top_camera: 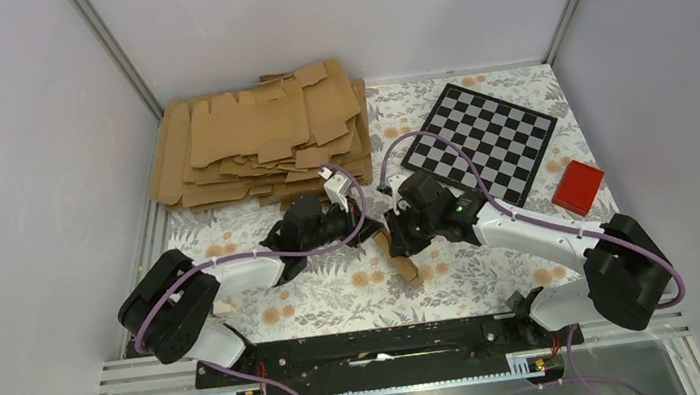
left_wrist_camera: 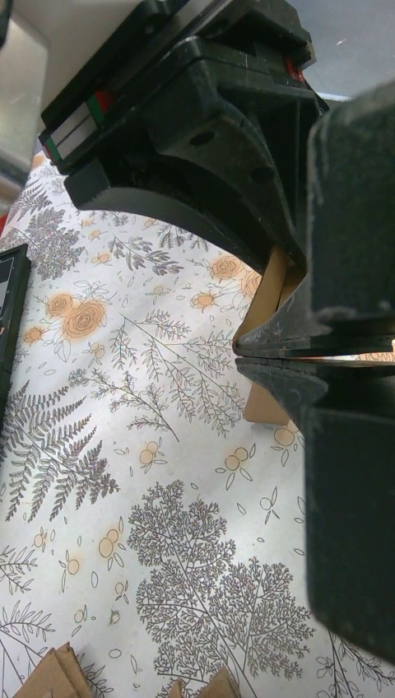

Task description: Fold the paper box

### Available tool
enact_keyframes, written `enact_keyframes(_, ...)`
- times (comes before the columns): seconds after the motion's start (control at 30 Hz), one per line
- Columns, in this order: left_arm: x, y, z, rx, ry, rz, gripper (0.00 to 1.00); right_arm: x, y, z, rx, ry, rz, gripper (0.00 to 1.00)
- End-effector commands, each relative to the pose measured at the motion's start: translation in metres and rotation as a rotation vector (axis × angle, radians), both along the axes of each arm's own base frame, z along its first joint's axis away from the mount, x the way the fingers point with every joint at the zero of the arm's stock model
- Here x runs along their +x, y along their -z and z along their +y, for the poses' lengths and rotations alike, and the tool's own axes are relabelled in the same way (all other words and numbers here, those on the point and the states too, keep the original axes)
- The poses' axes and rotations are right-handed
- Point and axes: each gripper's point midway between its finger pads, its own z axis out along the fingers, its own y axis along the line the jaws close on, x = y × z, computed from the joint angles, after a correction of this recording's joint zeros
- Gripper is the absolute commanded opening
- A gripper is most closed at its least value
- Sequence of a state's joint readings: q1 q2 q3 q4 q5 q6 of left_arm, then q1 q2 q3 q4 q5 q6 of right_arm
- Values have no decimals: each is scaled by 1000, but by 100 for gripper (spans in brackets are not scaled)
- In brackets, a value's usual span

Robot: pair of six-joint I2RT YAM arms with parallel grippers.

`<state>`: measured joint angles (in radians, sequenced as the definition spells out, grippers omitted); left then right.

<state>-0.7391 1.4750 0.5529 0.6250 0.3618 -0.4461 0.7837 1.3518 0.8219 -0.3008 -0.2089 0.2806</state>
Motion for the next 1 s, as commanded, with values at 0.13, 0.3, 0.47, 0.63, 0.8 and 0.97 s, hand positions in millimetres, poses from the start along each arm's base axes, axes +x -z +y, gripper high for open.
enact_keyframes(0.13, 6, -36, -6, -90, 5, -112, 0, 6, 12, -16, -106, 42, -18, 13)
enact_keyframes(0.3, 8, -31, -6, -74, -1, -100, 2, 8, 11, -17, -114, 47, -23, 11)
enact_keyframes(0.47, 11, -25, -4, -47, -17, -96, 11, 8, 13, -17, -115, 42, -19, 10)
enact_keyframes(0.63, 10, -16, -8, -28, -2, -78, 14, 8, 16, -16, -122, 37, -8, 10)
enact_keyframes(0.8, 10, -4, -11, -5, 11, -55, 42, 10, 14, -16, -103, 43, -6, 9)
enact_keyframes(0.97, 11, 4, -12, 11, 8, -35, 53, 8, 14, -13, -8, 45, 26, 8)
